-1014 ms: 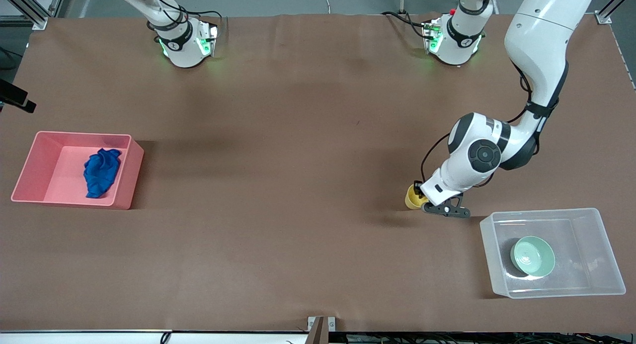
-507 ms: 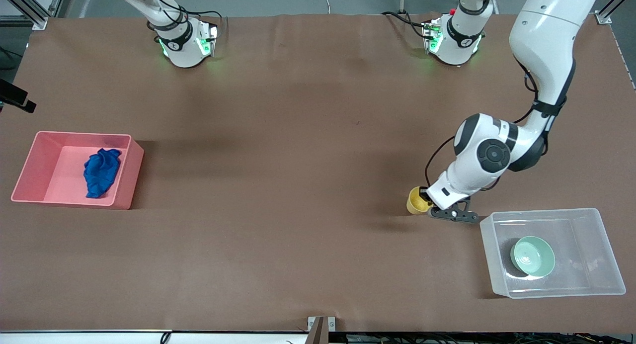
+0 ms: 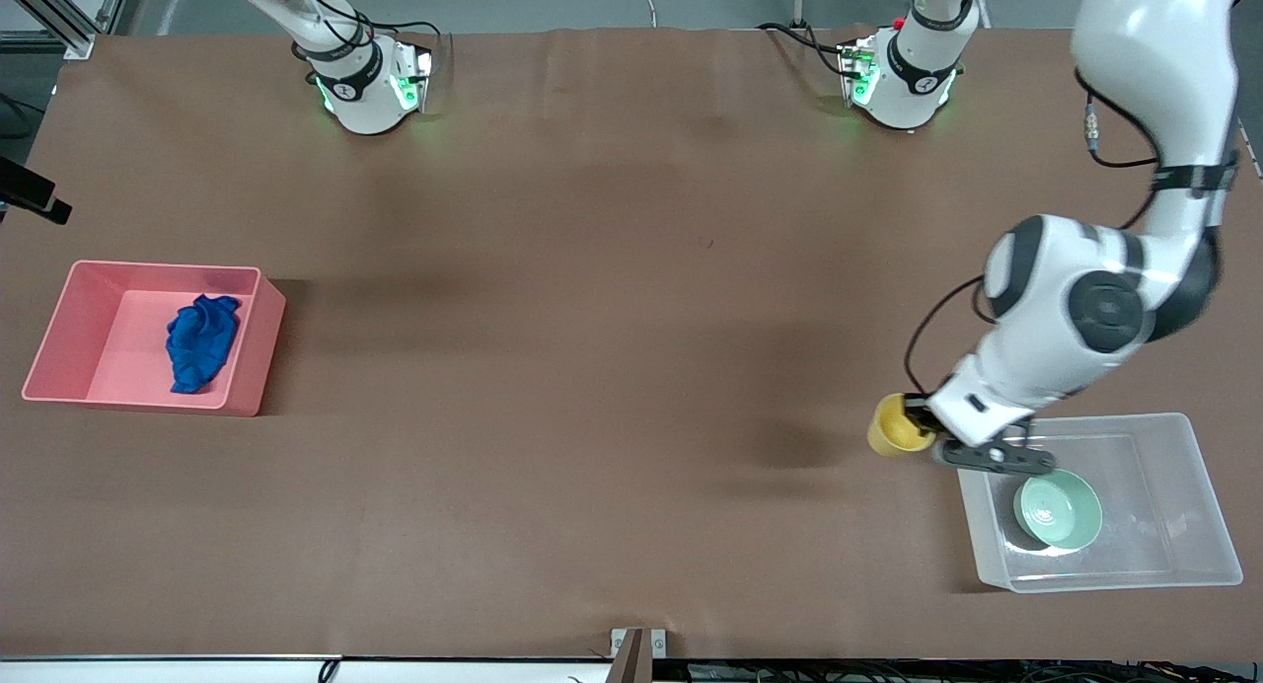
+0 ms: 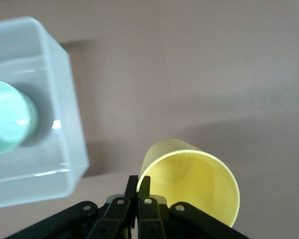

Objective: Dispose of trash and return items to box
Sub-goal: 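Carry the yellow cup with the left gripper over the clear bin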

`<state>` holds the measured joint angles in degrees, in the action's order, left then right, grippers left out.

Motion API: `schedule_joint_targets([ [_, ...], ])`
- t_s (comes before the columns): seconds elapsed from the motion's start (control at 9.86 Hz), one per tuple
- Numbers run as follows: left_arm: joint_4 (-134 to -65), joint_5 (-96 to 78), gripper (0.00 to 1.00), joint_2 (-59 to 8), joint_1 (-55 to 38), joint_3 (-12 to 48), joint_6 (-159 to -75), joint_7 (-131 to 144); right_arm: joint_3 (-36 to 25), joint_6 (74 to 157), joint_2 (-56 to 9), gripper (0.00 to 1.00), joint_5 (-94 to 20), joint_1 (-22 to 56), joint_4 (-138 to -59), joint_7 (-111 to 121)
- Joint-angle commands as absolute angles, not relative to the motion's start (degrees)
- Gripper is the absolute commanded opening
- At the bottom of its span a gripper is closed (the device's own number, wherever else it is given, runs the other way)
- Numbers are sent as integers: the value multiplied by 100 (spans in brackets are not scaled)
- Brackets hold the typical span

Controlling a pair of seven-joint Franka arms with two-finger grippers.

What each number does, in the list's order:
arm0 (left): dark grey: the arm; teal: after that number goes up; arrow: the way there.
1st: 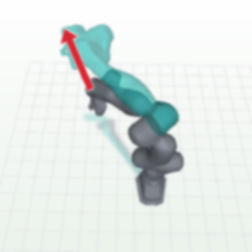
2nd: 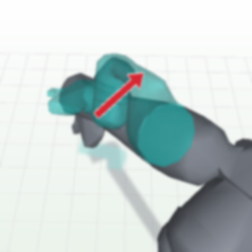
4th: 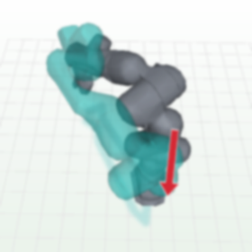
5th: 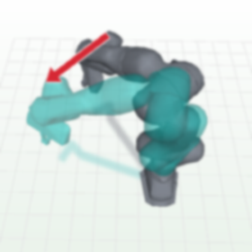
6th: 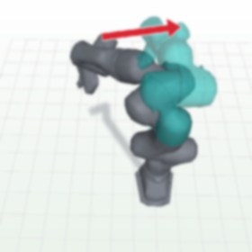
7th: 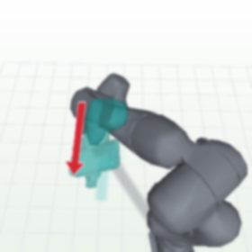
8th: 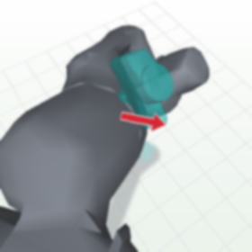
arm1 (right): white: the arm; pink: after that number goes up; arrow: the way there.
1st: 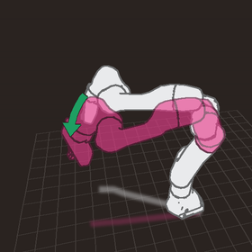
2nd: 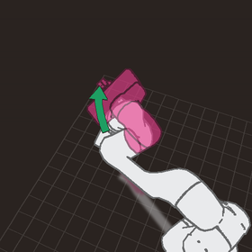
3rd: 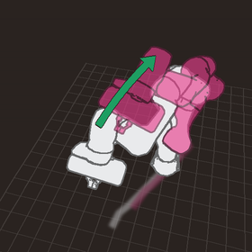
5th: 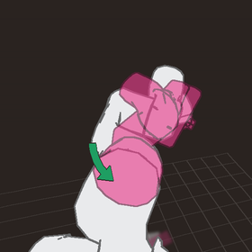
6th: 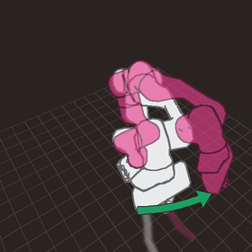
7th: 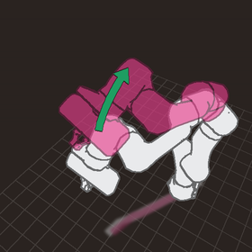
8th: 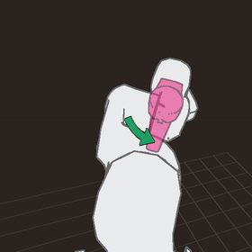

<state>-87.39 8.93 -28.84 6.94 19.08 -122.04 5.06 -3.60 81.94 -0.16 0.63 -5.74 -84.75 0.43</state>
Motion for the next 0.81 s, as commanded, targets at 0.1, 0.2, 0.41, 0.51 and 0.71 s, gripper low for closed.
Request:
schedule_joint_targets([
  [0.1,-8096,659,0,-3243,1456,1925,-11927,-629,-334,8209,97,100,105,-598,-8578,79],
  [0.2,-8043,650,0,-3252,1746,1881,-11927,-1146,-334,8209,97,100,97,-589,-8578,70],
  [0.41,-7823,659,0,-3479,2327,1881,-11935,-1747,-334,8209,97,100,97,-589,-8578,79],
  [0.51,-7735,685,0,-3637,2468,1863,-11944,-1827,-334,8209,97,100,97,-589,-8578,79],
  [0.71,-7490,703,0,-3988,2549,1628,-12014,-2003,-334,8209,97,100,97,-589,-8578,79],
])
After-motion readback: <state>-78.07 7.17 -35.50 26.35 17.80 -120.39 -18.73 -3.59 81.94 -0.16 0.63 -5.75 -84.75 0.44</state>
